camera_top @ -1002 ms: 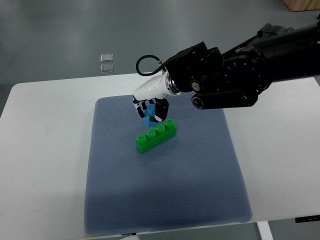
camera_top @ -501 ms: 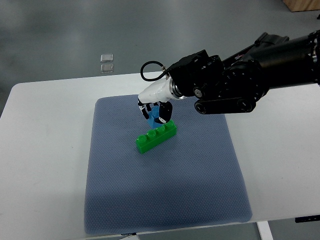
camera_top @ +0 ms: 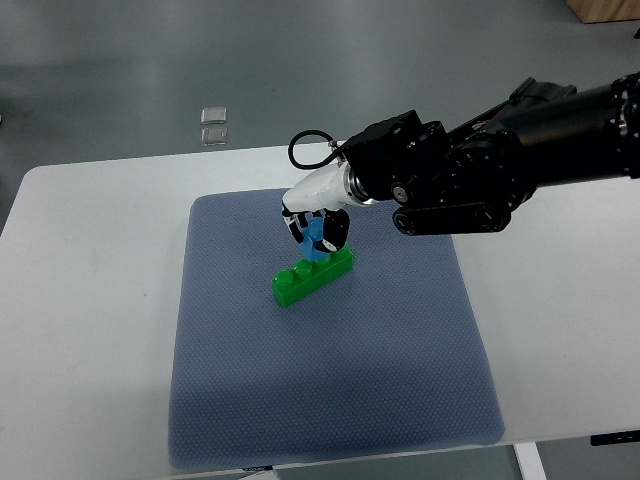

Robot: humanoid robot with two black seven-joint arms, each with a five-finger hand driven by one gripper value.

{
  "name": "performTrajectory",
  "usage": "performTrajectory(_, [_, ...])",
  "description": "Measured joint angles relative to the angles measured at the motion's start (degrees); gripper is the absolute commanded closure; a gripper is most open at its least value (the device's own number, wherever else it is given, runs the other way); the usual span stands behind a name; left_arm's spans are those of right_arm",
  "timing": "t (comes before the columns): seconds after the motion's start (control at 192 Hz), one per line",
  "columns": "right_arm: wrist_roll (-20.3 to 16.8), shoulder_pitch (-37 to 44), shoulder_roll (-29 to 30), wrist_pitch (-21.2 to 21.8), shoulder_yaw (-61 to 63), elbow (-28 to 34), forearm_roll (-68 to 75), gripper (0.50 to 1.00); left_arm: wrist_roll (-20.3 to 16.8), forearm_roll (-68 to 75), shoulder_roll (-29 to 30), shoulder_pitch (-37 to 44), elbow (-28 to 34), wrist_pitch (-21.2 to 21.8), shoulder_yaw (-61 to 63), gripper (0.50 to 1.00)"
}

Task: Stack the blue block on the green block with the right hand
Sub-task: 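Lower the blue block onto the green block's end studs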

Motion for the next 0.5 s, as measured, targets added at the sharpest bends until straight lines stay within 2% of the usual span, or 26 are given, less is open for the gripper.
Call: performTrajectory(0.501, [0.09, -1.16, 0.0, -0.18, -0.45, -0.03, 0.0, 0.887, 0.0, 0.0, 0.0, 0.0, 0.0, 0.03, 0.0, 0.5])
